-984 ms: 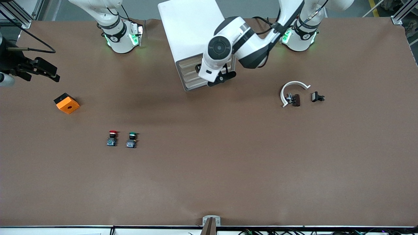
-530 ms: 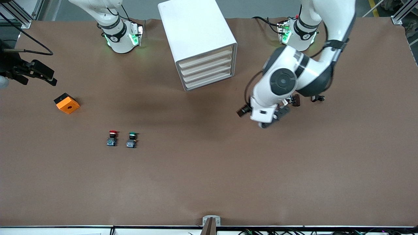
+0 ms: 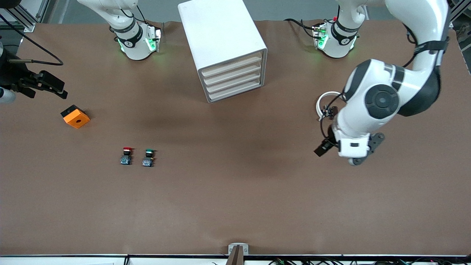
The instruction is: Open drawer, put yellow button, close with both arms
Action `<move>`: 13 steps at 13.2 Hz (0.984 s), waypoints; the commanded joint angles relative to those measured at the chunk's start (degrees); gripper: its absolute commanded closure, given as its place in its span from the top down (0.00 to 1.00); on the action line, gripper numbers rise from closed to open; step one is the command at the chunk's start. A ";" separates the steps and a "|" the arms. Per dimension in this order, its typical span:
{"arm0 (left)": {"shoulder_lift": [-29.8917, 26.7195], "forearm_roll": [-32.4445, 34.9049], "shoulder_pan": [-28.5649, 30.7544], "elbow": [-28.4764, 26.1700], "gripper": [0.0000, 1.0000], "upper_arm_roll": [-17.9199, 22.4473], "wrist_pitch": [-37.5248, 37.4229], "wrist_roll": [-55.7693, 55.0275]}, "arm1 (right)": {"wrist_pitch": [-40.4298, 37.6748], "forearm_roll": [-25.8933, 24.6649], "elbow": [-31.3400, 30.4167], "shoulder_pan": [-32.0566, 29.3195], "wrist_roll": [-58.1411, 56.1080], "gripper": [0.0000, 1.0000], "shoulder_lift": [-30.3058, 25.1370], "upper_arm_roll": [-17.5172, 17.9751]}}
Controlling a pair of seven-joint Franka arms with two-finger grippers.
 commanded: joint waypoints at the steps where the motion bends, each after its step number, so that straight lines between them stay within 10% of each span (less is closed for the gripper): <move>1: -1.77 2.03 3.81 2.76 1.00 -0.70 -3.48 7.39 | -0.07 -0.90 1.23 5.92 0.22 1.00 0.47 -5.76; 13: -18.54 0.72 13.50 1.29 1.00 5.18 -14.03 50.09 | -0.16 -0.37 2.20 7.10 0.13 1.00 0.82 -8.07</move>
